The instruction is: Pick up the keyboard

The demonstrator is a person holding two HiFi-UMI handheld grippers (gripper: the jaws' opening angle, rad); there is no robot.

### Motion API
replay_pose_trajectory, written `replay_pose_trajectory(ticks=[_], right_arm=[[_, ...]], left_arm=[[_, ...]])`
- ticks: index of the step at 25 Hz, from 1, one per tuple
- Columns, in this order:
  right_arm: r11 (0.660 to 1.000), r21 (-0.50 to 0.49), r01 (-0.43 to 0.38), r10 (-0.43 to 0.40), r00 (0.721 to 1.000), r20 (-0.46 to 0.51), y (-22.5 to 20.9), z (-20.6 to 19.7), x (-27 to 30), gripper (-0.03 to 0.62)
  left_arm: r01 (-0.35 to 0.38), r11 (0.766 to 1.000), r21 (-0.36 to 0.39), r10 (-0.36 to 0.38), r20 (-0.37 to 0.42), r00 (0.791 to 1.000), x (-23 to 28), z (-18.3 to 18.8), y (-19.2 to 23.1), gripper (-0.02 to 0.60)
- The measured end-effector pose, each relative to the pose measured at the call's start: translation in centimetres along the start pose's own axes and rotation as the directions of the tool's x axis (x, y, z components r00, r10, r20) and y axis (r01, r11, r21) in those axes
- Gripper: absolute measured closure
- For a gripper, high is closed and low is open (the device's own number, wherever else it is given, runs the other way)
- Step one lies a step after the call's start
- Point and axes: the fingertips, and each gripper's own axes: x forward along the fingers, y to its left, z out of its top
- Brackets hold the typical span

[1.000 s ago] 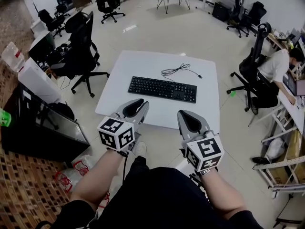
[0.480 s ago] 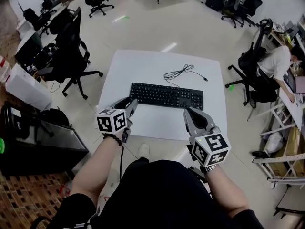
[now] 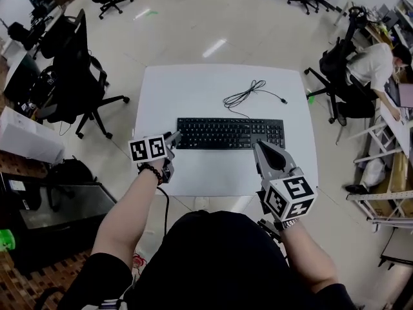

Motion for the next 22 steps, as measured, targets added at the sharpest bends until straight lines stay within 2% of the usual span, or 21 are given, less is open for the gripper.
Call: replay_pose_trajectory(ticks=[5, 12, 17, 22], right_arm=[[0.999, 0.032, 0.041, -0.040, 0.999, -0.027, -0.9, -0.8, 1.5, 0.591], [0.992, 0.098, 0.084, -0.077, 0.994, -0.072, -2.4, -2.6, 2.9, 0.591], [0.988, 0.125, 0.096, -0.085, 0.993, -0.085, -2.9, -3.2, 3.6, 0.591], [0.986, 0.134, 0.098, -0.087, 0.992, -0.089, -2.9, -3.3, 4.2, 0.591]], left_arm=[[0.044, 0.996, -0.081, -0.051, -0.085, 0.995, 3.1, -0.5, 1.6, 0.439], [0.053, 0.990, -0.131, -0.073, -0.155, 0.985, 5.1, -1.6, 2.9, 0.439], [0.059, 0.987, -0.150, -0.086, -0.182, 0.980, 5.7, -2.0, 3.0, 0.439], [0.060, 0.989, -0.135, -0.087, -0.206, 0.975, 5.8, -2.1, 3.0, 0.449]])
